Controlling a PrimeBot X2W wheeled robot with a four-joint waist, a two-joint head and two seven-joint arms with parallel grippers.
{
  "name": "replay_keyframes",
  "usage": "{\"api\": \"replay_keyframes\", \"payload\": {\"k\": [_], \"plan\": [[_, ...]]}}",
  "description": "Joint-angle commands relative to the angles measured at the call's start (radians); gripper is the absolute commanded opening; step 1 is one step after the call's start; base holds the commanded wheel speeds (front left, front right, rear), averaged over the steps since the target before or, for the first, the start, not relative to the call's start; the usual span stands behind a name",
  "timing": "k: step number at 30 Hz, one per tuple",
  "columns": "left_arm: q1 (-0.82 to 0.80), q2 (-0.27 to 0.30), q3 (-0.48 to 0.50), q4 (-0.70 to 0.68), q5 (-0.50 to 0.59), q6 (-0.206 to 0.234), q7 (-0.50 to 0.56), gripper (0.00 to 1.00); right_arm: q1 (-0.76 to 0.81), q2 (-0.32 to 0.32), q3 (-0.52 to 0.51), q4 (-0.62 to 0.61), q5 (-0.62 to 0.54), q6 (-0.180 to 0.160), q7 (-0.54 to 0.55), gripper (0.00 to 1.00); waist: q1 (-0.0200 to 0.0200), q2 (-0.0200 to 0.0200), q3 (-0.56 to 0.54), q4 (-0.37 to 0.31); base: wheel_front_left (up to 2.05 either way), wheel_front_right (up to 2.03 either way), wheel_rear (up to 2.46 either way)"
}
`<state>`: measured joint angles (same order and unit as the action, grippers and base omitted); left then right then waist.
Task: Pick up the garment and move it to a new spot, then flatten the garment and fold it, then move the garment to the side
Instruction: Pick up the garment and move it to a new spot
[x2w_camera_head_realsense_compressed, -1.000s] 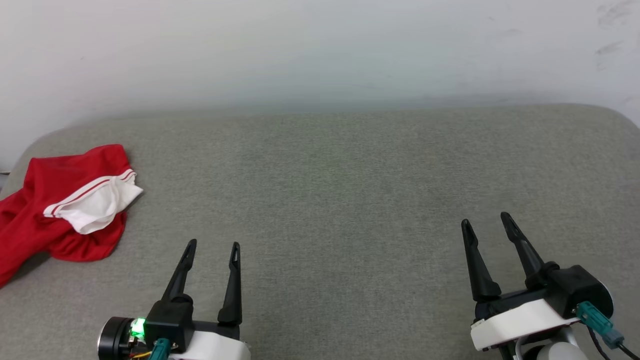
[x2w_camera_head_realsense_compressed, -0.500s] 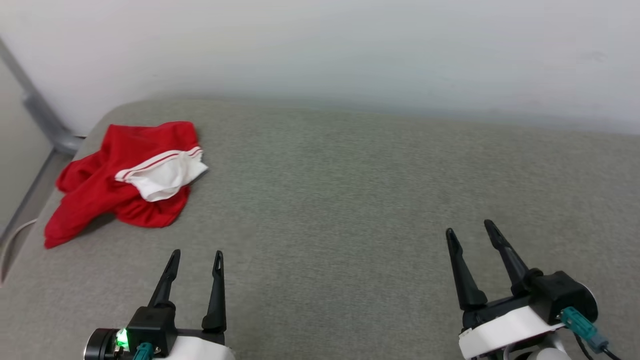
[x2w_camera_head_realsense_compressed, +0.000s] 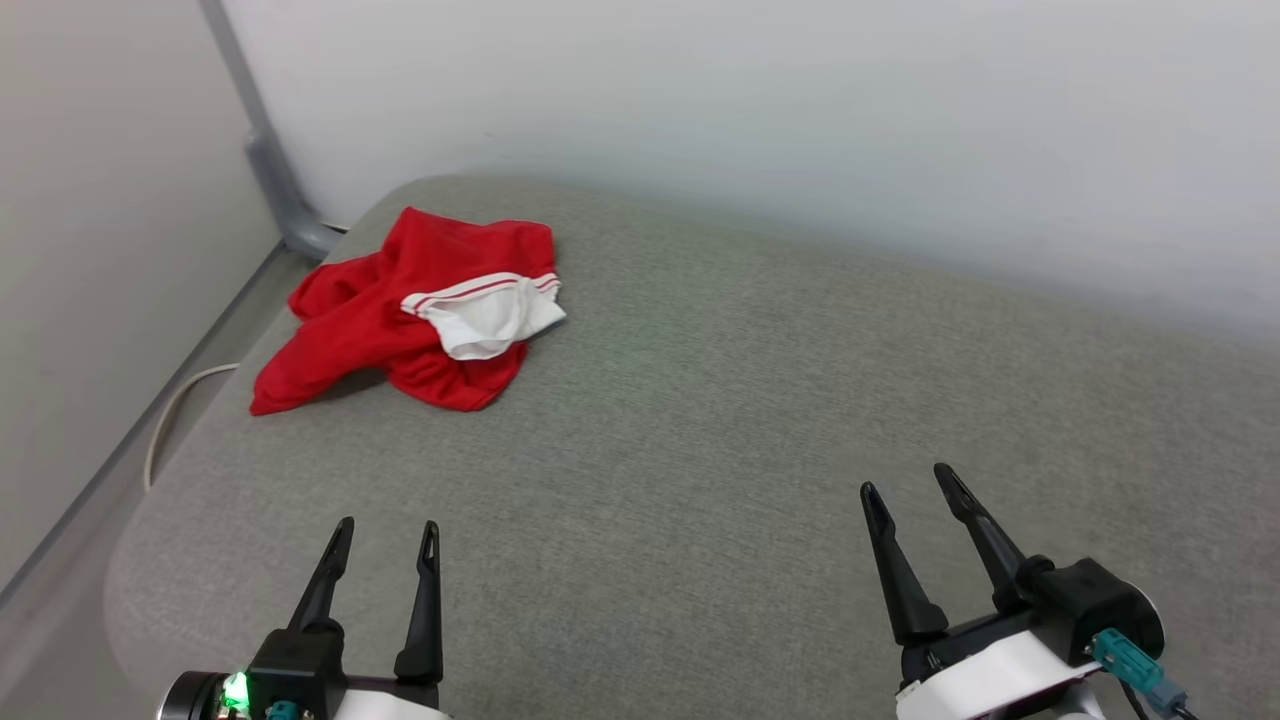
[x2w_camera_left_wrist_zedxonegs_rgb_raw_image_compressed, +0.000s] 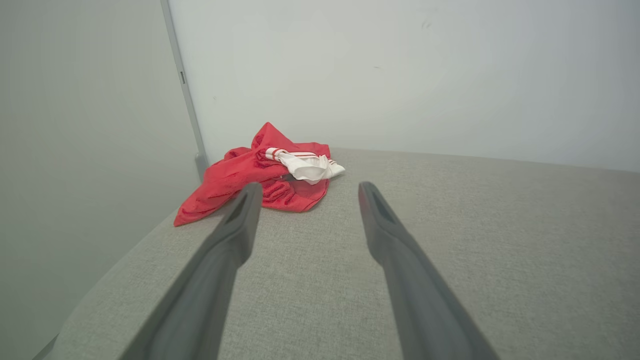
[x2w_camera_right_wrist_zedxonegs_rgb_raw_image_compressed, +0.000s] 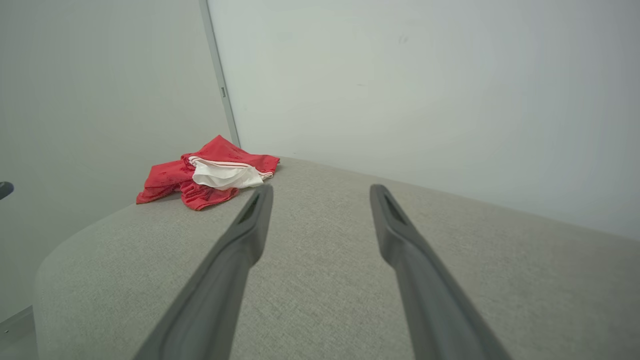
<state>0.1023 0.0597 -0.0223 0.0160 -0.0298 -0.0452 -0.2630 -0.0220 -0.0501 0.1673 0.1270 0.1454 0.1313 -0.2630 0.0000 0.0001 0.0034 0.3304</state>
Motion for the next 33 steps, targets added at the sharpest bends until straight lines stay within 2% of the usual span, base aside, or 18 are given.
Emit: {"api": "replay_keyframes", "payload": {"k": [1, 11, 15, 21, 25, 28, 33], "plan": [[0.012, 0.0, 0.001, -0.006, 0.01, -0.006, -0.003, 1.0, 0.005, 0.0, 0.002, 0.001, 0.004, -0.001, -0.003, 1.0, 0.0, -0.0001, -0.009, 0.031, 0.0, 0.0, 0.0], [0.018, -0.001, 0.007, -0.022, 0.019, -0.013, -0.003, 1.0, 0.007, 0.0, 0.015, -0.009, -0.008, -0.001, -0.003, 1.0, 0.0, -0.0001, 0.0, 0.055, 0.0, 0.0, 0.0], [-0.008, -0.001, 0.028, -0.025, 0.002, -0.003, -0.003, 1.0, -0.012, 0.0, 0.009, -0.018, -0.043, -0.001, -0.003, 1.0, 0.0, -0.0001, 0.048, 0.035, 0.0, 0.0, 0.0], [-0.126, 0.038, 0.062, 0.06, -0.026, -0.034, -0.003, 1.0, -0.053, 0.0, -0.014, -0.04, -0.104, -0.001, -0.003, 1.0, 0.0, -0.0001, 0.166, -0.006, 0.0, 0.0, 0.0], [-0.27, 0.106, 0.082, 0.148, -0.062, -0.062, -0.003, 1.0, -0.082, -0.001, -0.028, -0.058, -0.139, -0.001, -0.003, 1.0, 0.0, -0.0001, 0.25, -0.032, 0.0, 0.0, 0.0], [-0.388, 0.178, 0.077, 0.237, -0.094, -0.077, -0.001, 1.0, -0.1, -0.012, -0.046, -0.079, -0.159, -0.001, -0.003, 1.0, 0.0, -0.0001, 0.312, -0.053, 0.0, 0.0, 0.0], [-0.604, 0.311, 0.018, 0.371, -0.19, -0.085, 0.09, 1.0, -0.136, -0.041, -0.08, -0.113, -0.174, -0.001, -0.003, 1.0, 0.0, -0.0001, 0.408, -0.087, 0.0, 0.0, 0.0]]}}
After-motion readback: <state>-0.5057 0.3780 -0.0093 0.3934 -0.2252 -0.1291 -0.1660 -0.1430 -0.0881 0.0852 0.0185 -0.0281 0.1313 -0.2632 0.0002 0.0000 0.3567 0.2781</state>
